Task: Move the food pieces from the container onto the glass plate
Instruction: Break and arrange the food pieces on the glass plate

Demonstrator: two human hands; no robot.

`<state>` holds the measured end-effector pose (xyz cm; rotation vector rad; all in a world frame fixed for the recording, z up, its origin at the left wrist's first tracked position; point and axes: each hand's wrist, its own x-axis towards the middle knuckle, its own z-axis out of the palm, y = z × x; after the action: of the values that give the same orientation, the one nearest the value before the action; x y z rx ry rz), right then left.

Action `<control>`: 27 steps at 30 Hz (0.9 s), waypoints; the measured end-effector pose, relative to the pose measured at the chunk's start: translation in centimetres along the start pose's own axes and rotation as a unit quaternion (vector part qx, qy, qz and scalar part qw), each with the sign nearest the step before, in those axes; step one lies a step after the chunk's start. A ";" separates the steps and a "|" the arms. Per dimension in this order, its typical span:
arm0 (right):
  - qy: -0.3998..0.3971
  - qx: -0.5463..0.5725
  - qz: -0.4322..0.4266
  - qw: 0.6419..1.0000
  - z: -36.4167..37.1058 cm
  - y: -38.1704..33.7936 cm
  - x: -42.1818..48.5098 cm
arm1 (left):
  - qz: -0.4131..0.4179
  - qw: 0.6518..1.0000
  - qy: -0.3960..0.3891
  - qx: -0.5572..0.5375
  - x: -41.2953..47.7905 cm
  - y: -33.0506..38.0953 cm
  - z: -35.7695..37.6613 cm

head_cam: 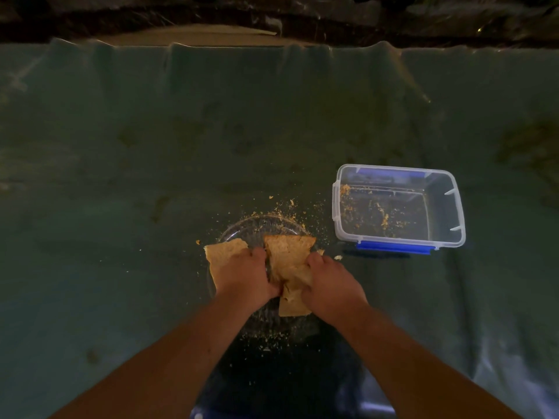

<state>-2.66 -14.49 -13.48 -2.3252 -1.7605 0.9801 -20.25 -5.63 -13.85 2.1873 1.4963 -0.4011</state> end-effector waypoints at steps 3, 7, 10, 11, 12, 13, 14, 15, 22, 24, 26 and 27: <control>-0.008 -0.012 0.008 1.000 -0.2 -0.3 0.4 | 0.012 0.999 0.032 0.021 -0.3 0.3 0.5; -0.011 -0.006 0.022 1.000 -0.3 -0.5 0.5 | -0.003 0.999 0.038 -0.023 -0.3 0.8 0.4; -0.010 0.002 0.030 0.999 -0.3 -0.6 0.3 | -0.037 0.998 0.021 -0.045 -0.1 1.3 0.0; -0.011 0.004 0.035 0.999 -0.3 -0.7 0.3 | -0.047 0.998 0.015 -0.049 0.0 1.5 -0.1; -0.012 0.005 0.040 0.999 -0.2 -0.8 0.3 | -0.054 0.997 0.012 -0.054 0.2 1.7 -0.2; -0.012 0.006 0.044 0.999 -0.2 -0.9 0.4 | -0.058 0.996 0.009 -0.060 0.3 1.8 -0.2; -0.011 0.006 0.046 0.999 -0.1 -1.0 0.4 | -0.060 0.996 0.006 -0.068 0.4 2.0 -0.2; -0.011 0.006 0.048 0.999 -0.1 -1.1 0.4 | -0.062 0.995 0.001 -0.074 0.5 2.1 -0.3; -0.011 0.019 0.063 0.998 -0.4 -1.3 0.7 | -0.081 0.969 -0.008 -0.234 0.4 1.7 -1.6; -0.015 0.028 0.069 0.997 -0.6 -1.4 0.8 | -0.068 0.945 0.006 -0.321 0.5 1.3 -2.3; -0.021 0.039 0.079 0.996 -0.8 -1.6 0.9 | -0.058 0.924 0.029 -0.376 0.5 0.6 -3.2; -0.024 0.043 0.084 0.995 -0.9 -1.7 1.0 | -0.055 0.916 0.045 -0.394 0.6 0.2 -3.7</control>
<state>-3.47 -12.73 -12.49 -2.4467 -1.5236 1.1220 -19.92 -3.32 -10.96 1.4934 1.4797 0.2515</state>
